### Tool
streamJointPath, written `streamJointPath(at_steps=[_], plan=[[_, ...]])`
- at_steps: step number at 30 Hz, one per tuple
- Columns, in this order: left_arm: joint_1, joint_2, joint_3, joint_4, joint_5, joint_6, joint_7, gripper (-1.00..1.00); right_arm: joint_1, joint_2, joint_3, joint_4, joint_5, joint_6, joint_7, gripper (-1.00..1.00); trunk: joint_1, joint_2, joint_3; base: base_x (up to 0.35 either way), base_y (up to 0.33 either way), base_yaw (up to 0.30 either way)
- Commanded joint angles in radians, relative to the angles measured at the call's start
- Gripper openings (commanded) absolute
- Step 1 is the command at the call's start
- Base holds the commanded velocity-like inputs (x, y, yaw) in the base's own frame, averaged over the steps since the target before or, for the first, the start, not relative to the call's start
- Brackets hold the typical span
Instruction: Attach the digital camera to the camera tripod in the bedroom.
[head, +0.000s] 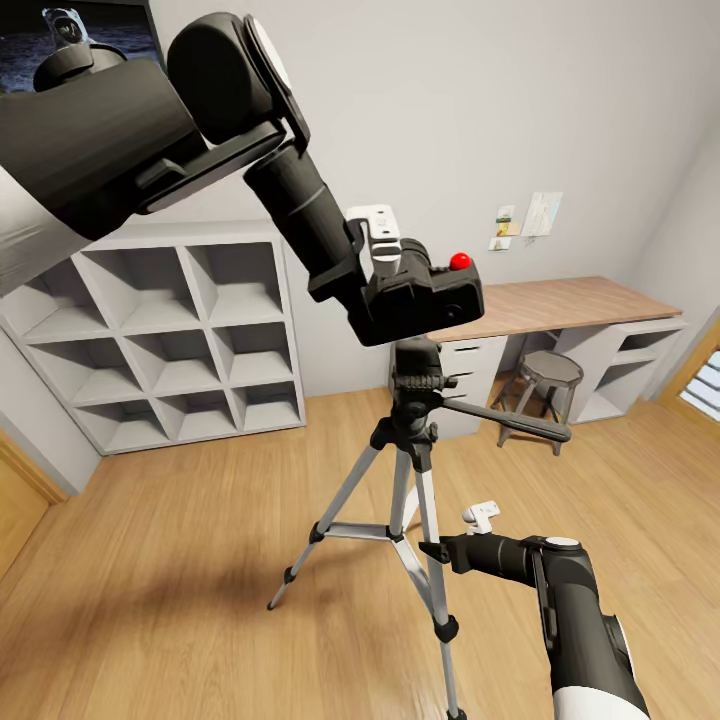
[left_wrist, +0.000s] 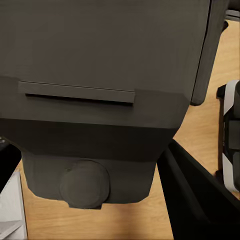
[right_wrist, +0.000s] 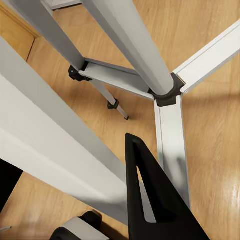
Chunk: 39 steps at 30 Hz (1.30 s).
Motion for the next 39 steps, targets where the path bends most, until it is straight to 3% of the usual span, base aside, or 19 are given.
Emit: streamJointPath(at_steps=[1,29,33,39], plan=[[-0.002,-0.001,-0.002,0.0,0.0,0.005,-0.003,-1.0,-0.001,0.001,-0.002,-0.001,0.033,-0.004,-0.045,-1.0,0.001,-0.002,-0.002,0.0,0.0,0.0],[-0.002,-0.007,-0.003,-0.006,-0.015,0.006,-0.002,-1.0,-0.001,0.001,-0.002,-0.002,0.03,-0.004,-0.045,-1.0,0.001,-0.002,-0.002,0.0,0.0,0.0],[-0.002,-0.017,-0.004,-0.007,-0.028,0.006,-0.002,-1.0,-0.001,0.001,-0.002,-0.002,0.03,-0.004,-0.045,-1.0,0.001,-0.002,-0.002,0.0,0.0,0.0],[-0.002,-0.067,-0.004,0.007,-0.081,0.006,-0.002,-1.0,-0.001,0.001,-0.002,-0.002,0.03,-0.004,-0.045,-1.0,0.001,-0.002,-0.002,0.0,0.0,0.0]])
